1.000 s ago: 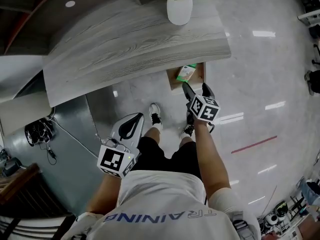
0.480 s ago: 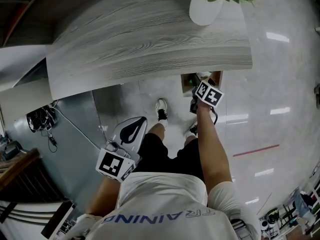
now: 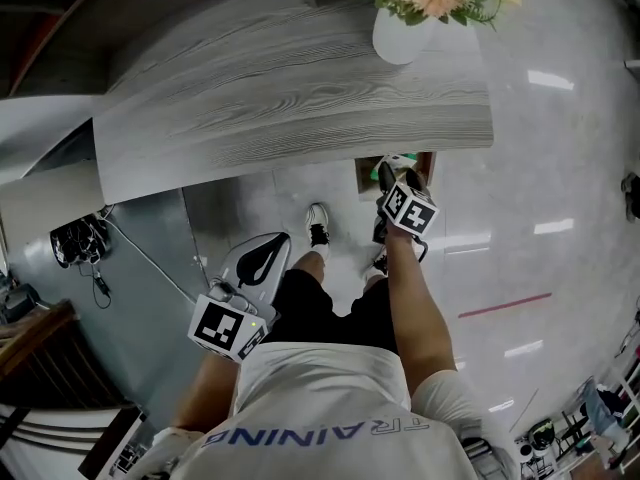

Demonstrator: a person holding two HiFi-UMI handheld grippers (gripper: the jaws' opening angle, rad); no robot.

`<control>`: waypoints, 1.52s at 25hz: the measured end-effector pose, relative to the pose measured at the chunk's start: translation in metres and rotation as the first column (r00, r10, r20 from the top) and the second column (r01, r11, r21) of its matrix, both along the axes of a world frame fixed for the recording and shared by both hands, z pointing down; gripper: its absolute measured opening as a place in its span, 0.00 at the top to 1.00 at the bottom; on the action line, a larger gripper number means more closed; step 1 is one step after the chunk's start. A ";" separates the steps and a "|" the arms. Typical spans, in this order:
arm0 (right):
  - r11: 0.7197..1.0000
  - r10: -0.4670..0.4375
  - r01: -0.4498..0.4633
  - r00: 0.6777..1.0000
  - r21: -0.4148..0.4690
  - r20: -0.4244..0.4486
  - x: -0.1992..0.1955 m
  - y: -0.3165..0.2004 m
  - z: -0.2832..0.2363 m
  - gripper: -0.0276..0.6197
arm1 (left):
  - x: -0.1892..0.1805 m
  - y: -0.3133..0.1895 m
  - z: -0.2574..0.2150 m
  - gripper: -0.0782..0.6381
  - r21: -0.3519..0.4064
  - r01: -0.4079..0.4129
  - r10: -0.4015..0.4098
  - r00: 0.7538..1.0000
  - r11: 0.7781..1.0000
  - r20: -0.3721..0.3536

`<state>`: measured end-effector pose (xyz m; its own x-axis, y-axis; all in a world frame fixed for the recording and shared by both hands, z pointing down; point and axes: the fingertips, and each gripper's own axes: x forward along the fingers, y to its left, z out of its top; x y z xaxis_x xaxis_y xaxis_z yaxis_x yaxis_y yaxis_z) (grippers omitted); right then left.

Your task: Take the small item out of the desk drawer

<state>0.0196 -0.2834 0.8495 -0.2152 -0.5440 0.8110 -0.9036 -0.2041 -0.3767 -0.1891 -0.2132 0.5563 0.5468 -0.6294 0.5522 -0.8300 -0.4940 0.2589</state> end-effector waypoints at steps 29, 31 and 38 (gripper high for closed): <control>0.651 -0.024 0.173 0.978 0.739 -0.207 0.096 0.072 -0.509 0.48 | 0.132 0.001 -0.242 0.89 0.475 -0.167 0.235 0.968 0.864 -0.087; 0.608 -0.020 0.191 0.974 0.771 -0.226 0.097 0.079 -0.540 0.48 | 0.134 0.005 -0.255 0.89 0.499 -0.164 0.240 0.967 0.851 -0.091; 0.508 -0.036 0.237 0.966 0.828 -0.255 0.092 0.100 -0.605 0.48 | 0.139 0.013 -0.288 0.89 0.567 -0.152 0.251 0.963 0.810 -0.100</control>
<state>0.1116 -0.1838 0.2445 -0.2564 -0.9665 0.0096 -0.9591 0.2531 -0.1271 -0.0504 -0.2002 0.2683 0.7454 -0.6654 0.0405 -0.6663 -0.7455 0.0147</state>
